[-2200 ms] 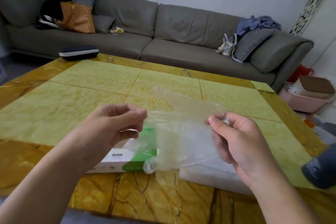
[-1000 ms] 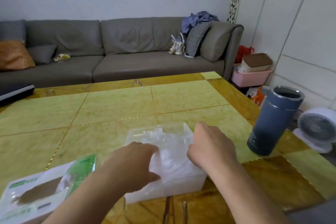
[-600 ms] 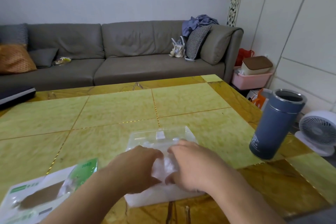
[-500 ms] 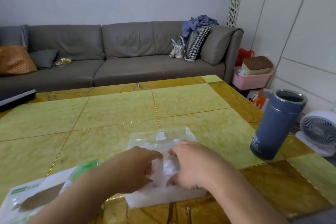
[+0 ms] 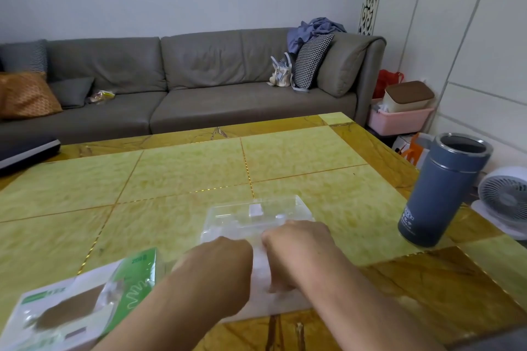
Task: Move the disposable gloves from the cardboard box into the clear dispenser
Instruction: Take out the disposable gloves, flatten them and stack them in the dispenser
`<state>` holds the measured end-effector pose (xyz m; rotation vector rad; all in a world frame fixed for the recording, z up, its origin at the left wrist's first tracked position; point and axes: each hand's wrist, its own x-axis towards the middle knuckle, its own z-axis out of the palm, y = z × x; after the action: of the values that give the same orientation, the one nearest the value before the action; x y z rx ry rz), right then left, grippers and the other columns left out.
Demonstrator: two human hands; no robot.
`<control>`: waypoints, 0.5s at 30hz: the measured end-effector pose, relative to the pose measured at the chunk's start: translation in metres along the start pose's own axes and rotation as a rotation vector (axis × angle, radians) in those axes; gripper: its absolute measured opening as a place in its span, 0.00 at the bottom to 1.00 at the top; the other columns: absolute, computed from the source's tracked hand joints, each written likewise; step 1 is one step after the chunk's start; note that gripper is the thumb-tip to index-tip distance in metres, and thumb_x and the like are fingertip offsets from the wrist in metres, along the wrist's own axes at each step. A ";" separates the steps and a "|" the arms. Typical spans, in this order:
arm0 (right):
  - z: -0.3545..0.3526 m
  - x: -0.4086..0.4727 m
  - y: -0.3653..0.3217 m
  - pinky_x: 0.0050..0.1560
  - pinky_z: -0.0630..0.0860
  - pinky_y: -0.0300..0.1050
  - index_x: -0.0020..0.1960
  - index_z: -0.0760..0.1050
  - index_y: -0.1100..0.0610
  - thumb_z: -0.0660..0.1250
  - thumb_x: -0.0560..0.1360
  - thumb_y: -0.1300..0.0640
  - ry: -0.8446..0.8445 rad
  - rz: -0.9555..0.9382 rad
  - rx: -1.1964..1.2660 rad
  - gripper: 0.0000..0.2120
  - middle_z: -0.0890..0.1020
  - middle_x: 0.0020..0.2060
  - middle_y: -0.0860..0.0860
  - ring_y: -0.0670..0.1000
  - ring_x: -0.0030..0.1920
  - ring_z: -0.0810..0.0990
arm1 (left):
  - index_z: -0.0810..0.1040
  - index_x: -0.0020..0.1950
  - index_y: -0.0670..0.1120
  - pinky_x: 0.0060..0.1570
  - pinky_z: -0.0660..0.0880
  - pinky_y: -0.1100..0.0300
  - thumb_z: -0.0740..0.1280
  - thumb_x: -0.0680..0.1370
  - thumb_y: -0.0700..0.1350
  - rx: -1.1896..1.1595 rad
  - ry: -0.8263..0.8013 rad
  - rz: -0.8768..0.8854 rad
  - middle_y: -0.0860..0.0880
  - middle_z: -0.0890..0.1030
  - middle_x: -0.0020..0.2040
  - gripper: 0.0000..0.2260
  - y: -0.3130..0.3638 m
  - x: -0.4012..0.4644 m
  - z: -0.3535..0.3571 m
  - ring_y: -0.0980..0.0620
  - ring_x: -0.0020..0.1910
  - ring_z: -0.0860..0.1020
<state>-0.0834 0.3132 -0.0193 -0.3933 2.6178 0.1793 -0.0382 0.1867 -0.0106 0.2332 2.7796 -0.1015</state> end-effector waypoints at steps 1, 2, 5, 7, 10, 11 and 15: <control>0.002 0.001 0.001 0.50 0.72 0.47 0.66 0.77 0.49 0.75 0.76 0.46 0.009 0.001 0.012 0.21 0.80 0.60 0.51 0.55 0.61 0.81 | 0.70 0.53 0.50 0.45 0.70 0.57 0.67 0.82 0.47 0.018 -0.036 -0.046 0.49 0.77 0.55 0.06 0.001 0.002 -0.001 0.47 0.53 0.78; 0.003 0.001 0.002 0.51 0.73 0.47 0.67 0.76 0.48 0.76 0.76 0.47 0.014 0.002 0.031 0.22 0.80 0.60 0.51 0.56 0.61 0.81 | 0.71 0.56 0.49 0.44 0.70 0.58 0.68 0.81 0.46 0.034 -0.059 -0.077 0.49 0.78 0.55 0.07 0.004 0.005 -0.003 0.47 0.51 0.78; 0.005 0.000 0.005 0.55 0.76 0.49 0.71 0.73 0.47 0.76 0.75 0.50 0.009 -0.005 0.099 0.27 0.78 0.63 0.51 0.54 0.60 0.79 | 0.63 0.76 0.41 0.47 0.74 0.57 0.69 0.80 0.42 0.082 -0.118 -0.119 0.45 0.80 0.62 0.27 0.008 0.023 -0.003 0.45 0.59 0.80; 0.007 0.000 0.006 0.53 0.75 0.48 0.73 0.70 0.47 0.76 0.75 0.51 0.015 0.003 0.134 0.29 0.75 0.65 0.52 0.53 0.53 0.74 | 0.43 0.83 0.38 0.58 0.76 0.54 0.67 0.81 0.39 0.085 -0.226 -0.140 0.41 0.76 0.70 0.40 0.011 0.031 -0.001 0.42 0.66 0.78; 0.008 0.001 0.005 0.49 0.73 0.49 0.77 0.65 0.48 0.75 0.75 0.55 -0.015 0.039 0.161 0.33 0.67 0.75 0.57 0.57 0.52 0.76 | 0.32 0.82 0.41 0.69 0.72 0.51 0.61 0.84 0.40 0.082 -0.313 -0.144 0.40 0.70 0.77 0.40 0.009 0.040 0.005 0.40 0.71 0.75; 0.008 0.001 0.004 0.50 0.74 0.50 0.79 0.62 0.48 0.73 0.76 0.57 -0.044 0.053 0.180 0.36 0.61 0.79 0.58 0.60 0.58 0.79 | 0.33 0.82 0.41 0.71 0.70 0.51 0.58 0.86 0.41 0.090 -0.312 -0.141 0.41 0.69 0.78 0.36 0.007 0.040 0.007 0.40 0.72 0.74; 0.007 -0.004 0.004 0.59 0.79 0.55 0.83 0.53 0.45 0.71 0.78 0.56 -0.106 0.057 0.263 0.40 0.47 0.84 0.56 0.63 0.66 0.79 | 0.37 0.82 0.39 0.65 0.74 0.53 0.60 0.84 0.46 -0.036 -0.321 -0.102 0.40 0.76 0.72 0.37 -0.003 0.033 0.005 0.41 0.67 0.77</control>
<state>-0.0781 0.3191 -0.0237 -0.2116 2.5066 -0.1219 -0.0673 0.1878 -0.0268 0.0587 2.4702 -0.1039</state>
